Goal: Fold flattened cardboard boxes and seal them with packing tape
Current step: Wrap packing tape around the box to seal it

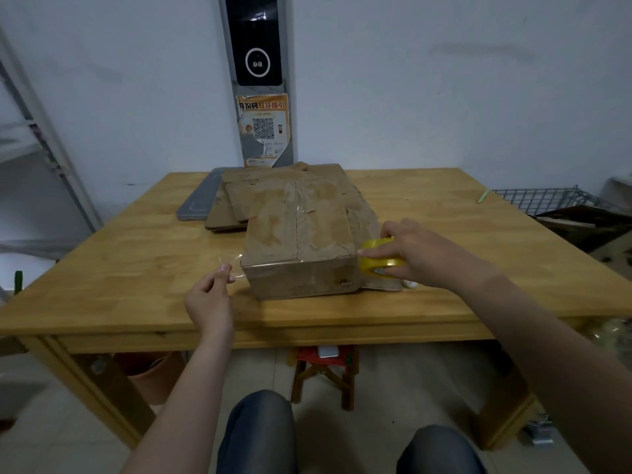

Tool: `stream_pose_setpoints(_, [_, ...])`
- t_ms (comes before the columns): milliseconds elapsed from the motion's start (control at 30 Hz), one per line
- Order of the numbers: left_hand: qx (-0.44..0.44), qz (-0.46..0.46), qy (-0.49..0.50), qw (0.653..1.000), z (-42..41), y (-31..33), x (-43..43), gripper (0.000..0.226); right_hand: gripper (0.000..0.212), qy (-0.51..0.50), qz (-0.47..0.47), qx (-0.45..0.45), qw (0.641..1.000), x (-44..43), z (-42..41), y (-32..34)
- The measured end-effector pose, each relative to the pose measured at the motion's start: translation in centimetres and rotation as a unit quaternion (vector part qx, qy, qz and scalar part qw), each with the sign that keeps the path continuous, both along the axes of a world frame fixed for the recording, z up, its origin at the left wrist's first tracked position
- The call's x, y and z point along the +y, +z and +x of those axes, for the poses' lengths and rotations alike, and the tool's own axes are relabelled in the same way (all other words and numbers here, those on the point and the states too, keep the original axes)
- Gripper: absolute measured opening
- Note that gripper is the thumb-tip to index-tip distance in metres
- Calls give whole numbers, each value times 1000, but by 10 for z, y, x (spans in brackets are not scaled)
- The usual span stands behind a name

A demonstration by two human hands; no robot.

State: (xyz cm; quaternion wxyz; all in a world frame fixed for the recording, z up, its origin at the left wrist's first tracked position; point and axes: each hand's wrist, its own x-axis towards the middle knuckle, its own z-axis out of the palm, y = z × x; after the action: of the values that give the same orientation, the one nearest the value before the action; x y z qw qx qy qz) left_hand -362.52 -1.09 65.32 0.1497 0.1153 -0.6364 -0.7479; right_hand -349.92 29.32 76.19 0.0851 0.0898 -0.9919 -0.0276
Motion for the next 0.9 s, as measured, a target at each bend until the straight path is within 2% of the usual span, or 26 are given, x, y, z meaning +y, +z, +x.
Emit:
stream_pose_setpoints(233, [5,-12,-10,1000,-16,-3,2,19,55,-23,31,-51,998,-4,-15,-3])
stream_pose_setpoints(533, [16,-64,-42,997,-53,-3,8,24,57,-45,-9,-60,997,2,-33,-21])
stream_pose_setpoints(700, [-5,-33,-44,999,-57,-6,25,16,57,-53,-16,-58,997,4,-47,-27])
stream_pose_setpoints(800, [2,-59,-35,998,-60,-3,34,26,58,-57,-13,-59,997,6,-52,-31])
stream_pose_setpoints(900, [-33,-79,-47,995,-70,-4,37,53,59,-59,-14,-54,997,8,-54,-35])
